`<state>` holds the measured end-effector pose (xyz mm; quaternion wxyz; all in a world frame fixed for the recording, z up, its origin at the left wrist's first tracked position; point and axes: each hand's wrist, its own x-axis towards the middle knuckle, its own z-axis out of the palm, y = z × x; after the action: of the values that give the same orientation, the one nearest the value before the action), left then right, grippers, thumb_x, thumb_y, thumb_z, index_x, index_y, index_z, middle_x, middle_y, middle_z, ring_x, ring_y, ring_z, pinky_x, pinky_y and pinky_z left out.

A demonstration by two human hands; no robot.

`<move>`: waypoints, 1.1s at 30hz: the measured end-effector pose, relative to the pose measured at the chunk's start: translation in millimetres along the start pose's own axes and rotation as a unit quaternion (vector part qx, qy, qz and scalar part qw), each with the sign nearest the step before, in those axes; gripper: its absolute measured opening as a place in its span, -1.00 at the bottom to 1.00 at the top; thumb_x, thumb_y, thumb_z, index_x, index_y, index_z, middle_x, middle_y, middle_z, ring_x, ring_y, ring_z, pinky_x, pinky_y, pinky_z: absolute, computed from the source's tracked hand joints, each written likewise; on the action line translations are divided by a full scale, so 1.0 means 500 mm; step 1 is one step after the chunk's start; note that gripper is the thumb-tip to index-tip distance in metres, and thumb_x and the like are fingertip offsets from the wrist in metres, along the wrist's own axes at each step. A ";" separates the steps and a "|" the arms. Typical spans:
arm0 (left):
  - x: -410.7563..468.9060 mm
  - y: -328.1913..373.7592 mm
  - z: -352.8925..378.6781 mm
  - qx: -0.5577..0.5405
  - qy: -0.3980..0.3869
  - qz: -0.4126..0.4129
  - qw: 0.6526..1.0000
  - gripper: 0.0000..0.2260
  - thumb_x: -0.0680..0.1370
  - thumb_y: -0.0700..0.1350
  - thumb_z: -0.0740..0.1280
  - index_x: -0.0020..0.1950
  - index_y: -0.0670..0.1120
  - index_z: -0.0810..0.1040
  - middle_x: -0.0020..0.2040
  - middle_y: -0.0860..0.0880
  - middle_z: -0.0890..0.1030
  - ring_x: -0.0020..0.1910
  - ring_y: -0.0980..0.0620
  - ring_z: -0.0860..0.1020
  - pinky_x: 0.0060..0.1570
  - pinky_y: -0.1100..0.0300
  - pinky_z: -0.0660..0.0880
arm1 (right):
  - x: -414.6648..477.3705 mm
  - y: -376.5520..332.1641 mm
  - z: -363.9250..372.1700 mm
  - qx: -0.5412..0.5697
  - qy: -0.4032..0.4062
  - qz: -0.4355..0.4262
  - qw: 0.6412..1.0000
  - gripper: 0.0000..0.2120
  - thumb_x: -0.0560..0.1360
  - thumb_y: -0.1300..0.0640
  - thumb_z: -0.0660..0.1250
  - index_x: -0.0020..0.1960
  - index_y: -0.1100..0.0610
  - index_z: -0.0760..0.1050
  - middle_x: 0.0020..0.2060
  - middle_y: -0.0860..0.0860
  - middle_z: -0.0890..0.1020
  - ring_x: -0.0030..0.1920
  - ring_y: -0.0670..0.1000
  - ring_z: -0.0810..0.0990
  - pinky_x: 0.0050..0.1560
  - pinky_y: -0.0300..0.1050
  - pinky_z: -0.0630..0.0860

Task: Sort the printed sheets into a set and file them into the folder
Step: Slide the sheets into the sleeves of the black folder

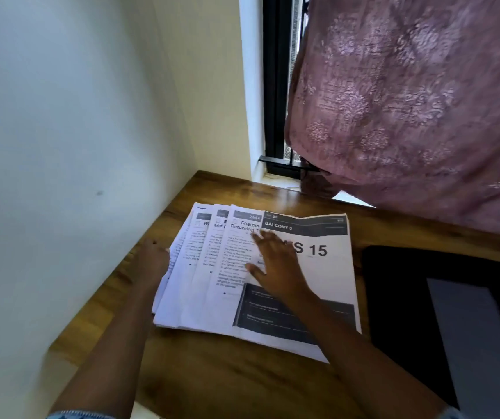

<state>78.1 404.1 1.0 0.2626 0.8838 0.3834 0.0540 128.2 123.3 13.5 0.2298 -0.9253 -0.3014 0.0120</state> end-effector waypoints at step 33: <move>-0.204 0.221 -0.350 -0.100 0.346 0.205 0.910 -0.80 0.59 0.00 0.26 0.06 -0.11 0.53 -0.07 -0.19 0.65 -0.09 -0.19 0.59 -0.10 -0.01 0.46 | 0.058 -0.071 -0.074 0.456 -0.064 0.080 0.884 -0.41 0.54 -0.13 0.28 0.47 0.05 0.23 0.41 -0.05 0.35 0.39 -0.06 0.32 0.27 -0.23 0.26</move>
<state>26.6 343.2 217.7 0.1833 0.8379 0.2534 0.4474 138.2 149.5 65.5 0.6051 -0.7362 -0.2020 0.2259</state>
